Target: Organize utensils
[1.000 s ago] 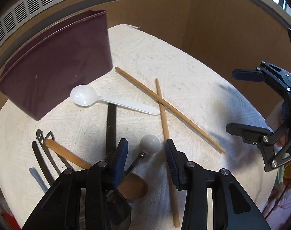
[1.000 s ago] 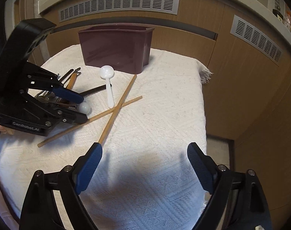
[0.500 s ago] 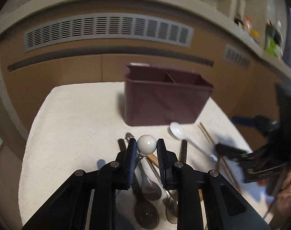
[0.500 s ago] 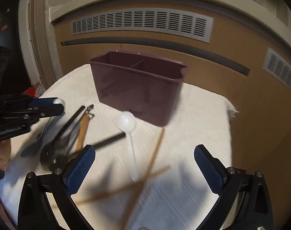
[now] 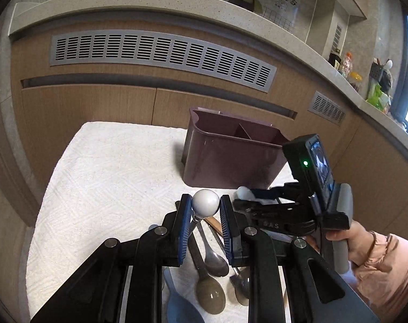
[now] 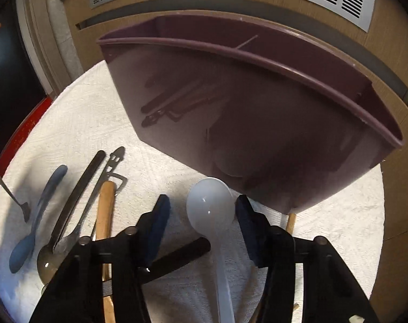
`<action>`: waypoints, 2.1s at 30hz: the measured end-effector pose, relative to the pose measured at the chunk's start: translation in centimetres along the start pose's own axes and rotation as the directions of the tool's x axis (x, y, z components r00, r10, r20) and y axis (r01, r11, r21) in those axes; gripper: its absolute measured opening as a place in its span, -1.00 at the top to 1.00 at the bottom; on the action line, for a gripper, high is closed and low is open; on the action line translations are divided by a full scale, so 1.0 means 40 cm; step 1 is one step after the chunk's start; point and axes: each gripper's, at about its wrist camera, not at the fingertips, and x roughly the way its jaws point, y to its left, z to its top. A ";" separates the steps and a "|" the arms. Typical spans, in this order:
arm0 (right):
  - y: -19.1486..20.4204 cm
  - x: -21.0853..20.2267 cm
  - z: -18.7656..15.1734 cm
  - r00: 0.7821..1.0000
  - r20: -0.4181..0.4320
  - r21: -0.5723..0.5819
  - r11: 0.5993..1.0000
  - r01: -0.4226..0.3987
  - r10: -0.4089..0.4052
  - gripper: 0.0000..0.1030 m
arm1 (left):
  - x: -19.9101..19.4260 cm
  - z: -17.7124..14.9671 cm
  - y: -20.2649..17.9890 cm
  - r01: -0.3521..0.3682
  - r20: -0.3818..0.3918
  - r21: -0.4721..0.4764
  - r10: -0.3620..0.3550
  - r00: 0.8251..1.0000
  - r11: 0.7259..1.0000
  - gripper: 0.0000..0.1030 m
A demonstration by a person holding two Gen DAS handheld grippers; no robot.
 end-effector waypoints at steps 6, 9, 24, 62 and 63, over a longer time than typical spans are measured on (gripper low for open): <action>0.002 -0.118 -0.035 0.997 0.073 0.034 0.999 -0.006 0.004 0.41 | -0.045 -0.003 -0.012 0.007 0.017 -0.015 -0.007 1.000 1.000 0.56; 0.005 -0.212 -0.067 0.989 0.145 0.053 0.998 -0.018 0.010 0.41 | -0.072 -0.001 -0.030 0.004 0.037 -0.010 -0.003 0.999 1.000 0.56; -0.027 -0.543 -0.035 0.895 0.445 0.077 0.997 -0.003 -0.031 0.41 | -0.189 0.233 -0.150 0.106 0.237 0.066 -0.118 0.964 0.992 0.56; -0.184 -0.336 0.129 0.879 0.457 0.203 0.978 0.047 -0.137 -0.54 | 0.101 0.284 -0.014 0.039 0.132 -0.049 -0.032 0.991 0.998 -0.08; -0.181 -0.345 0.115 0.883 0.447 0.206 0.977 0.054 -0.143 -0.59 | 0.090 0.263 -0.009 0.021 0.114 -0.047 -0.015 0.993 0.999 -0.09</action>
